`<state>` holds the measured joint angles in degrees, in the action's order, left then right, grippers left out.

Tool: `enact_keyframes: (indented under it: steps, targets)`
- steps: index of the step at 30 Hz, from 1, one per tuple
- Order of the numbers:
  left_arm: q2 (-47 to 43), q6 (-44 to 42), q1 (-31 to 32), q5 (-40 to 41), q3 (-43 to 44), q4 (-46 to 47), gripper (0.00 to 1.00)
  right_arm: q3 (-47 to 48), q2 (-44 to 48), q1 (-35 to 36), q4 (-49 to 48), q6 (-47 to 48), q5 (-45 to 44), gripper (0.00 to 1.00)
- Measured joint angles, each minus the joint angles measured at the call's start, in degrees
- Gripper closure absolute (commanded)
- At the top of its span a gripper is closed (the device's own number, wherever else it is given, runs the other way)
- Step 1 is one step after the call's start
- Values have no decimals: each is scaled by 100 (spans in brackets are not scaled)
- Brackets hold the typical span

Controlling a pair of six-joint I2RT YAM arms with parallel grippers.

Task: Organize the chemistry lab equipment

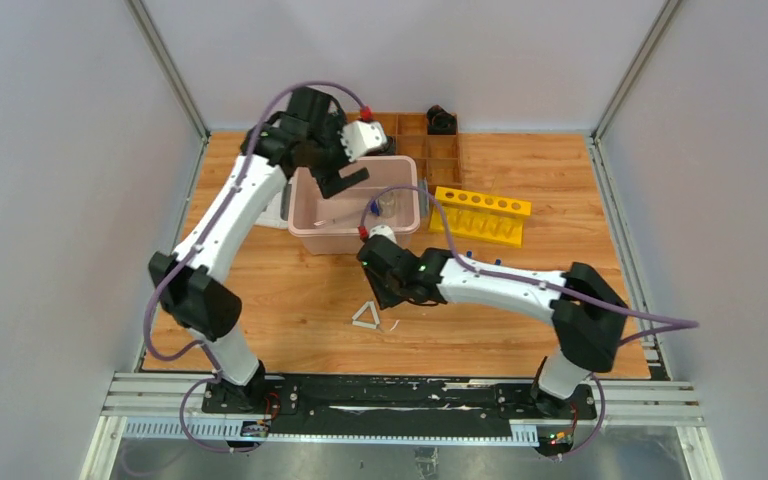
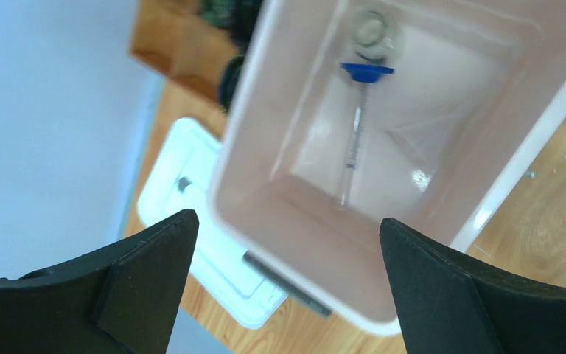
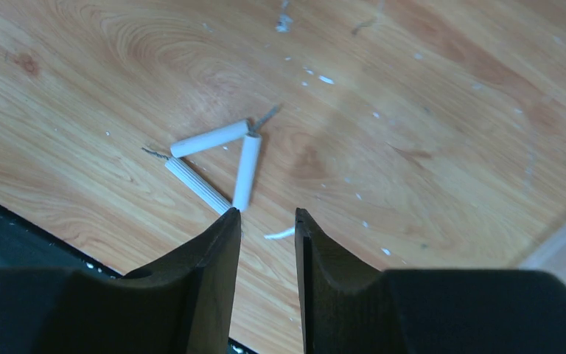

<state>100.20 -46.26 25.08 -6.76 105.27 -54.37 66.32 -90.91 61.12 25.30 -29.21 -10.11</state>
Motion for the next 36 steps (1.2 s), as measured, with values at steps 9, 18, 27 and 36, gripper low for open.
enact_keyframes:
  steps: [9,18,27,36]
  targets:
    - [-1294,1445,-1355,-44,92,227,0,509,-1316,289,-372,166,-52,61]
    - [-2465,2251,-2446,-894,-1707,354,0,345,-1591,291,-634,201,-133,76]
    - [-2699,2492,-2973,-1121,-2433,564,0,144,-1508,319,-772,177,-116,100]
    - [-2686,2476,-3222,-968,-2752,623,1,863,-85,-79,92,542,7,100]
